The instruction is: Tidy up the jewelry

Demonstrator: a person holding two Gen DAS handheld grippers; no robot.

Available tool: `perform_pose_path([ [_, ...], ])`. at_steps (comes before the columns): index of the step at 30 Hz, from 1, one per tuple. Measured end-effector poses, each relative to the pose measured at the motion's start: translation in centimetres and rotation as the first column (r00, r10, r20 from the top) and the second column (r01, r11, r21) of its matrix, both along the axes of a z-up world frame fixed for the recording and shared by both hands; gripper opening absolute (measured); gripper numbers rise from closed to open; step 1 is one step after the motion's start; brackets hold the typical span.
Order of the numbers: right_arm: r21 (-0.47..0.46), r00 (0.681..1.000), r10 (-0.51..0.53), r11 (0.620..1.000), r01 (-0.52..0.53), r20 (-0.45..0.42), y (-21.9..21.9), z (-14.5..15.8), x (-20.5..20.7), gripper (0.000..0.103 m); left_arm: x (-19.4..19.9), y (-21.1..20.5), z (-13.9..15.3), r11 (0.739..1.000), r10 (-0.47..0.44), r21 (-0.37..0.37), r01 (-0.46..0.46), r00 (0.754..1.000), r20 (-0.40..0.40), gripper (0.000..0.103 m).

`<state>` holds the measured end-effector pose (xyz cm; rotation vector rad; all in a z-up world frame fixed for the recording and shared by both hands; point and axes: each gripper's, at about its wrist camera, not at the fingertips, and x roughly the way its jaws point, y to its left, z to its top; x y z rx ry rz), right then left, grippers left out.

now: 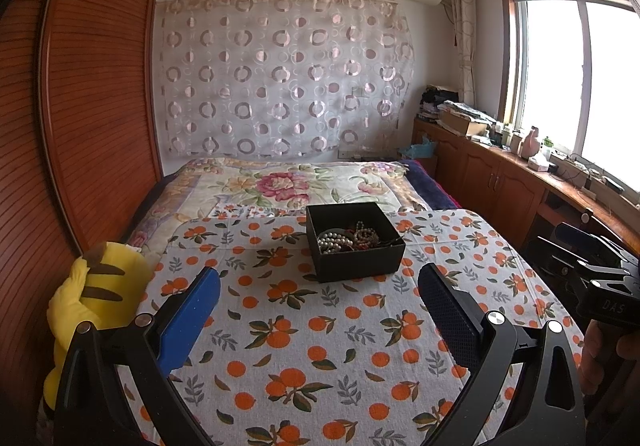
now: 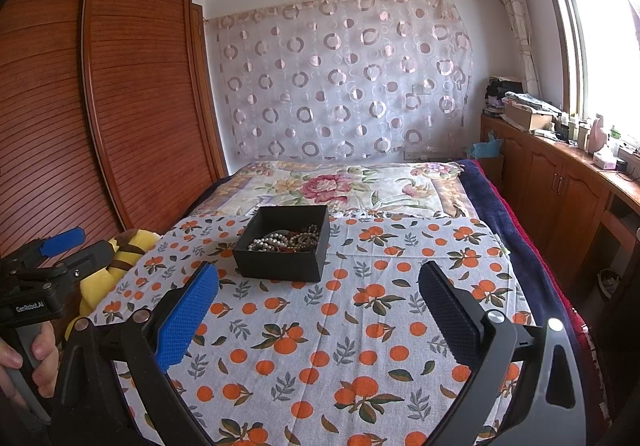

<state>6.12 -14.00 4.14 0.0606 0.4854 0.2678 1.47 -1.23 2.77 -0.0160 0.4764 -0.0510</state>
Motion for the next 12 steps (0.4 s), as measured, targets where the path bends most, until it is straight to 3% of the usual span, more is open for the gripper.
perform_pose_path([
  [12,-0.002,1.000,-0.001,1.000,0.001,0.001,0.03,-0.04,-0.02,0.101,-0.01,0.09,-0.01,1.000,-0.001,-0.002,0.001,1.000,-0.001,0.096],
])
